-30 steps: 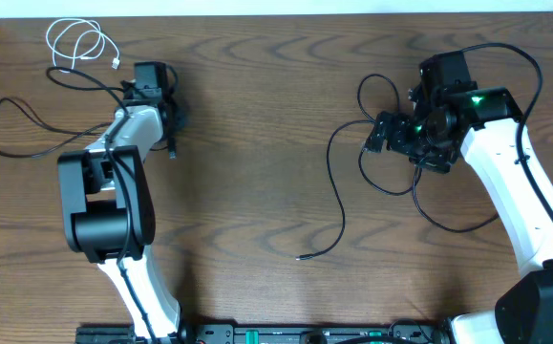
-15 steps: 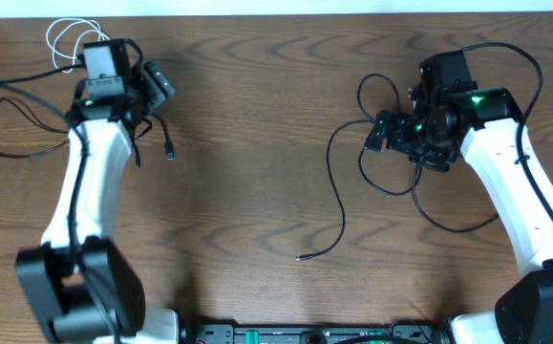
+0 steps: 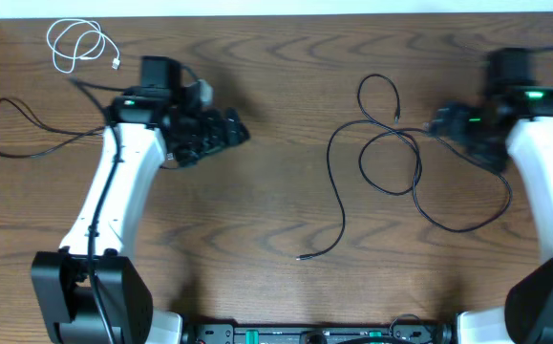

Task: Untangle cables

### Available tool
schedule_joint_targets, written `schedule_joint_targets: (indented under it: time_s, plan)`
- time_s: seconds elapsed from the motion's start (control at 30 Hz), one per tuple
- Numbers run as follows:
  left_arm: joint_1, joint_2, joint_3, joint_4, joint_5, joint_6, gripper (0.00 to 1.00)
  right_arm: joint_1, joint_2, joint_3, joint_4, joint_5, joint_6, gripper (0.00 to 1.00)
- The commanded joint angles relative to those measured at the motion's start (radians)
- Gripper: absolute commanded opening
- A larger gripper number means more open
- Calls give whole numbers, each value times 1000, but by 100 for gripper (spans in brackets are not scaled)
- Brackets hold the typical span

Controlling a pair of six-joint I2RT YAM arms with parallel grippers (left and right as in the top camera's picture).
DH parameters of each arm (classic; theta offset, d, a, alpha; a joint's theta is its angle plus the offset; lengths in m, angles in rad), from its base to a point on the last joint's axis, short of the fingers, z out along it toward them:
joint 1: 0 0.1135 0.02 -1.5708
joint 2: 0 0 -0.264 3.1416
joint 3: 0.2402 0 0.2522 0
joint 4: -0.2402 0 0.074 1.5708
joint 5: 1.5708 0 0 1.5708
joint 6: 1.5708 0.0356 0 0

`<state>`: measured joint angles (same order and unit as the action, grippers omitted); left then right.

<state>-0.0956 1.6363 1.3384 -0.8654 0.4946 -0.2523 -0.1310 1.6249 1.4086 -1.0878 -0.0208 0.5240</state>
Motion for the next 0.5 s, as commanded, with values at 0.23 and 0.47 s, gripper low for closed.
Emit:
schedule_joint_targets:
  time_s: [0.23,0.47]
  plan:
    - [-98,8,6,6,-115,53,98,-287,-2,-111,-70,78,2,99]
    - [-98,8,6,6,-114,53,98,-309,-2,-303,1,85,2,99]
